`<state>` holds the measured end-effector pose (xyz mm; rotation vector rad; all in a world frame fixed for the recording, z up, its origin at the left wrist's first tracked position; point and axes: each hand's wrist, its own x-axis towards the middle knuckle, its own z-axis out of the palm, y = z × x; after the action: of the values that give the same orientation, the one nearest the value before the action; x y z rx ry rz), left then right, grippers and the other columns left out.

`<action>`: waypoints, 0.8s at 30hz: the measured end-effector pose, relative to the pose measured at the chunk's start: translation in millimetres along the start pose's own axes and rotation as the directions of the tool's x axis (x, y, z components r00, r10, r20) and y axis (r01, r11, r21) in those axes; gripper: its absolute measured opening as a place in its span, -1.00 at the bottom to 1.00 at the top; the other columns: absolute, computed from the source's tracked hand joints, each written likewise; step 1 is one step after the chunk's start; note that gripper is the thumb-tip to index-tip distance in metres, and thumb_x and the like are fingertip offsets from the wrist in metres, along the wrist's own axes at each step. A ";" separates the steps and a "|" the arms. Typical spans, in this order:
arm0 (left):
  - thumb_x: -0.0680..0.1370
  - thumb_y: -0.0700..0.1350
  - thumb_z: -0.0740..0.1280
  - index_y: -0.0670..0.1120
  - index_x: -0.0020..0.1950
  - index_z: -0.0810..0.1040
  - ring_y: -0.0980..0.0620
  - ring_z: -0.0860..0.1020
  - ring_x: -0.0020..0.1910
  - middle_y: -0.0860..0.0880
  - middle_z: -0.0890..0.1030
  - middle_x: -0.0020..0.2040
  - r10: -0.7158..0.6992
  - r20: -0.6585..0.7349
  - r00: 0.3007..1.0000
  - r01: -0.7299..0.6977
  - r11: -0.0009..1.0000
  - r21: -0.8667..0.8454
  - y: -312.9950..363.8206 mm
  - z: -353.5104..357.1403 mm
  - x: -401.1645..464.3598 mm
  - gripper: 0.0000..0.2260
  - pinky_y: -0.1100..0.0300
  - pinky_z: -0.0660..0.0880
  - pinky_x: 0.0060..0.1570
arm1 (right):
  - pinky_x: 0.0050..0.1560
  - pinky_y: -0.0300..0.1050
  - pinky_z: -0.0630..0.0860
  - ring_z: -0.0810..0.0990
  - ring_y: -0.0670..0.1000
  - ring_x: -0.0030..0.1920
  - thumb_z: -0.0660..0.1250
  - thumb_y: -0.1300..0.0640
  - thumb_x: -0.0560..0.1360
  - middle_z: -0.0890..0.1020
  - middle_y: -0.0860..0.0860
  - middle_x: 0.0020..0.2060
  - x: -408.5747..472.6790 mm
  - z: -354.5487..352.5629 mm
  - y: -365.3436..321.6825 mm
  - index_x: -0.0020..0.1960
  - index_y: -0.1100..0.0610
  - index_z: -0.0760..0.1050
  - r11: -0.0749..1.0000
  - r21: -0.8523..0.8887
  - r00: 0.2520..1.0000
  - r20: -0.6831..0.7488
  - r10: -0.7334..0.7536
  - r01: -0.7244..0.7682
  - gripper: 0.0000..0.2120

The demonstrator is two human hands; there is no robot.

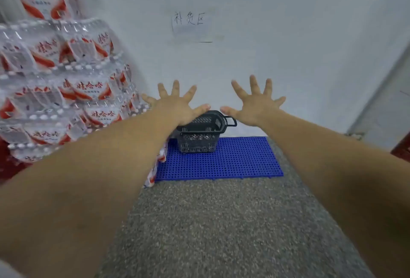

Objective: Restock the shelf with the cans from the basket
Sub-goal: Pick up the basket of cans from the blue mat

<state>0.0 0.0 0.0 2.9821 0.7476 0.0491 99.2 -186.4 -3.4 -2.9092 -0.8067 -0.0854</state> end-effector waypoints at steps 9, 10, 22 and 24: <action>0.13 0.61 -0.30 0.35 0.41 -0.24 -0.29 -0.23 0.46 0.04 -0.24 0.53 -0.053 0.117 0.992 0.049 0.998 0.033 16.5 54.4 164.6 -0.13 -0.55 -0.24 0.16 | 0.21 0.60 -0.14 -0.40 0.29 0.43 -0.14 -0.63 0.19 -0.32 -0.04 0.50 175.7 69.2 27.1 0.40 -0.34 -0.35 0.999 -0.045 0.994 0.102 -0.025 0.030 -0.11; 0.14 0.60 -0.30 0.35 0.41 -0.24 -0.29 -0.23 0.46 0.04 -0.24 0.53 -0.056 0.138 0.989 0.053 0.998 0.029 15.1 60.6 181.7 -0.14 -0.55 -0.25 0.15 | 0.21 0.60 -0.15 -0.40 0.30 0.43 -0.14 -0.62 0.19 -0.32 -0.04 0.50 192.4 75.8 29.4 0.40 -0.34 -0.35 0.998 -0.047 0.992 0.120 -0.030 0.035 -0.11; 0.12 0.60 -0.32 0.33 0.41 -0.26 -0.28 -0.20 0.47 0.02 -0.21 0.53 -0.036 0.265 0.964 0.035 0.999 0.010 -2.1 136.4 423.1 -0.12 -0.53 -0.19 0.18 | 0.25 0.56 -0.12 -0.37 0.29 0.45 -0.14 -0.58 0.27 -0.32 -0.03 0.50 412.3 163.6 32.2 0.41 -0.31 -0.36 1.000 -0.027 0.971 0.239 0.009 -0.003 -0.16; 0.12 0.60 -0.32 0.34 0.40 -0.27 -0.27 -0.21 0.47 0.02 -0.21 0.53 -0.031 0.302 0.953 0.037 0.999 -0.016 -3.3 147.9 455.9 -0.13 -0.53 -0.18 0.19 | 0.27 0.55 -0.10 -0.34 0.28 0.46 -0.13 -0.57 0.29 -0.30 -0.03 0.51 440.9 178.6 33.2 0.42 -0.30 -0.34 1.000 -0.002 0.967 0.256 0.010 -0.010 -0.18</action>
<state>407.3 209.7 -141.1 2.8576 0.7517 -0.3893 497.7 33.4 -145.7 -2.9631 -0.8265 0.2978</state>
